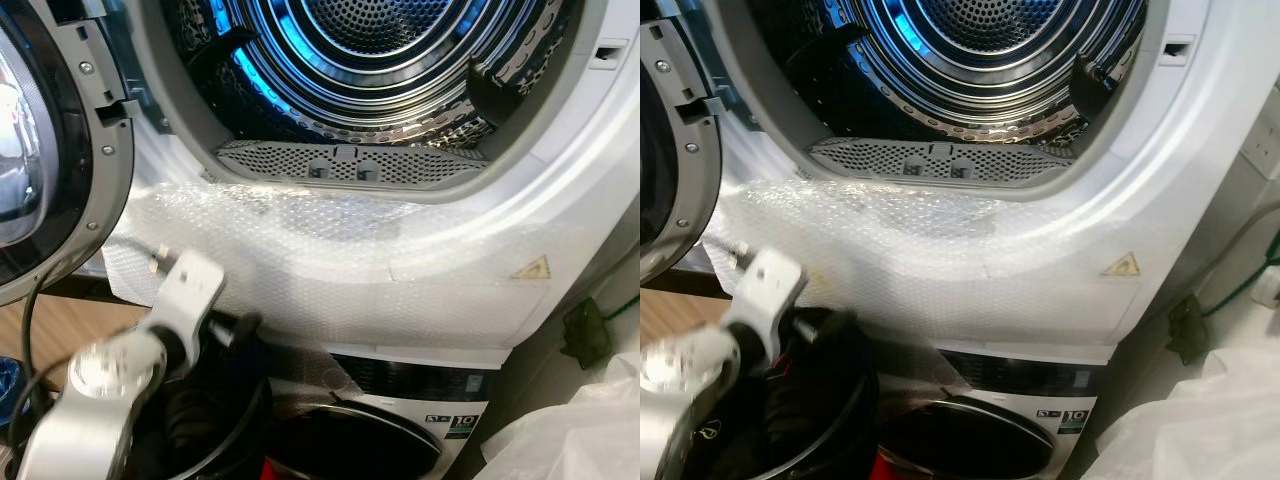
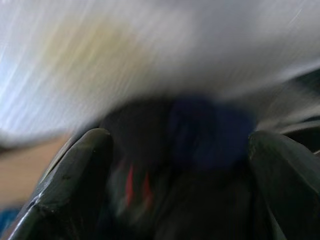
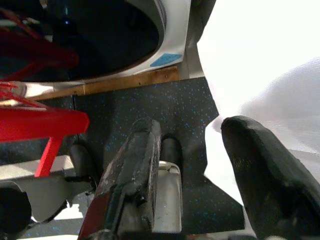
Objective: Clothes washing
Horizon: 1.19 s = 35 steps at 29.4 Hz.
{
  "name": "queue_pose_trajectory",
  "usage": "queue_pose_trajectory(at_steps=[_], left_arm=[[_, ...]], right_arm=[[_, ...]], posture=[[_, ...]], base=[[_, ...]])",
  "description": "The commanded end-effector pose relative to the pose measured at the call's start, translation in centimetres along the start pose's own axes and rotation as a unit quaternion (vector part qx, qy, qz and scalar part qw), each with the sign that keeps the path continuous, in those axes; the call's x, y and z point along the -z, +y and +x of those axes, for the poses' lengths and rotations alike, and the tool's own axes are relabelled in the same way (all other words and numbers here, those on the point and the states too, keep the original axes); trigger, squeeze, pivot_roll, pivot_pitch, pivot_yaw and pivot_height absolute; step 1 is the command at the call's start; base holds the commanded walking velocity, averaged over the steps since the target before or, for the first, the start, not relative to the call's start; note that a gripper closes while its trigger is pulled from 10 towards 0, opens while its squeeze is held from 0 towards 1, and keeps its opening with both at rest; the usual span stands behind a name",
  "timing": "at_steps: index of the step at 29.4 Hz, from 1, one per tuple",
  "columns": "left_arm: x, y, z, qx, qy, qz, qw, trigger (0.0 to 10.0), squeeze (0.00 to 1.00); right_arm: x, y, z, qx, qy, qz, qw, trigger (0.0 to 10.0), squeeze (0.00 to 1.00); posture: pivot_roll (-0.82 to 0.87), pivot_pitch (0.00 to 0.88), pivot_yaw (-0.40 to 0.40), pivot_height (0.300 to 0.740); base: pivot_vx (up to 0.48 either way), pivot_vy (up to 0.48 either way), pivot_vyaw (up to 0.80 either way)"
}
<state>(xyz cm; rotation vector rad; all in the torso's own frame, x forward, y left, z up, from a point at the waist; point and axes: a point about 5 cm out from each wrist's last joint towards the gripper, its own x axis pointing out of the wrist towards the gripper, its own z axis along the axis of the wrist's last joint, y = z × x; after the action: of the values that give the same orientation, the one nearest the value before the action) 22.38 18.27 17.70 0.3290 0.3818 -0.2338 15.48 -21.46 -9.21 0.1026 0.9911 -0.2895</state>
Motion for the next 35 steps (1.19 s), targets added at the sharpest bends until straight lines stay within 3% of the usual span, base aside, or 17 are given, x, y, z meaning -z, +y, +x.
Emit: queue_pose_trajectory(at_steps=[1, 3, 5, 6, 9, 11, 14, 18, 21, 24, 25, 29, 35], left_arm=[[0.3, 0.3, -1.1, -0.032, 0.014, -0.014, 0.999, 10.0, 0.0], [1.0, 0.4, -1.5, -0.042, 0.033, -0.031, 0.998, 10.0, 0.0], [2.1, 1.3, -2.3, -0.091, 0.063, -0.041, 0.993, 10.0, 0.0], [2.9, 2.4, -3.2, -0.134, 0.081, -0.046, 0.987, 10.0, 0.0], [4.7, 3.7, -4.7, -0.147, 0.12, -0.046, 0.981, 10.0, 0.0], [5.6, 4.9, -5.4, -0.113, 0.13, -0.058, 0.983, 10.0, 0.0], [4.4, 6.6, -6.0, -0.03, 0.085, -0.005, 0.996, 10.0, 0.0], [4.4, 7.0, -6.4, 0.013, 0.081, -0.022, 0.996, 10.0, 0.0], [4.8, 7.7, -7.4, 0.08, 0.094, 0.032, 0.992, 10.0, 0.0], [5.2, 8.6, -8.0, 0.116, 0.098, 0.025, 0.988, 10.0, 0.0], [5.4, 9.0, -8.1, 0.118, 0.103, 0.026, 0.987, 10.0, 1.0], [6.6, 10.6, -8.1, 0.107, 0.126, 0.052, 0.985, 10.0, 1.0], [6.1, 11.3, -7.4, 0.104, 0.104, 0.058, 0.987, 10.0, 1.0]], right_arm=[[0.2, 0.5, 0.0, -0.003, 0.003, 0.006, 1.0, 10.0, 0.0], [0.3, 0.5, 0.0, -0.004, 0.003, 0.006, 1.0, 10.0, 0.0], [0.3, 0.6, 0.0, -0.005, 0.004, 0.008, 1.0, 10.0, 0.0], [0.3, 0.8, 0.0, -0.006, 0.005, 0.007, 1.0, 10.0, 0.0], [0.2, 0.9, 0.0, -0.007, 0.005, 0.007, 1.0, 10.0, 0.0], [0.2, 1.0, 0.0, -0.007, 0.005, 0.007, 1.0, 10.0, 0.0], [0.1, 1.3, 0.0, -0.011, 0.005, 0.004, 1.0, 10.0, 0.0], [0.1, 1.4, 0.0, -0.011, 0.005, 0.004, 1.0, 10.0, 0.0], [-0.1, 1.6, 0.1, -0.012, 0.004, 0.008, 1.0, 10.0, 0.0], [-0.3, 1.7, 0.1, -0.012, 0.0, 0.01, 1.0, 10.0, 0.0], [-0.2, 1.6, 0.1, -0.012, 0.001, 0.009, 1.0, 10.0, 0.0], [0.1, 1.4, 0.0, -0.01, 0.006, 0.009, 1.0, 10.0, 0.0], [0.0, 1.2, 0.0, -0.011, 0.003, 0.012, 1.0, 10.0, 0.0]], posture=[[0.2, 0.0, 0.122, 0.74], [0.2, 0.0, 0.122, 0.74], [0.21, 0.0, 0.124, 0.74], [0.23, 0.0, 0.134, 0.74], [0.24, 0.0, 0.138, 0.74], [0.25, 0.0, 0.139, 0.74], [0.28, 0.0, 0.131, 0.74], [0.27, 0.0, 0.133, 0.74], [0.26, 0.0, 0.136, 0.74], [0.26, 0.0, 0.133, 0.74], [0.26, 0.0, 0.133, 0.74], [0.26, 0.0, 0.131, 0.74], [0.25, 0.0, 0.126, 0.74]], base=[[0.0, 0.0, 0.0], [0.0, 0.0, 0.0], [0.0, 0.0, 0.0], [0.0, 0.0, 0.0], [0.0, 0.0, 0.0], [0.0, 0.0, 0.0], [0.0, 0.0, 0.0], [0.0, 0.0, 0.0], [0.0, 0.0, 0.0], [0.0, 0.0, 0.0], [0.0, 0.0, 0.0], [0.0, 0.0, 0.0], [0.0, 0.0, 0.0]])
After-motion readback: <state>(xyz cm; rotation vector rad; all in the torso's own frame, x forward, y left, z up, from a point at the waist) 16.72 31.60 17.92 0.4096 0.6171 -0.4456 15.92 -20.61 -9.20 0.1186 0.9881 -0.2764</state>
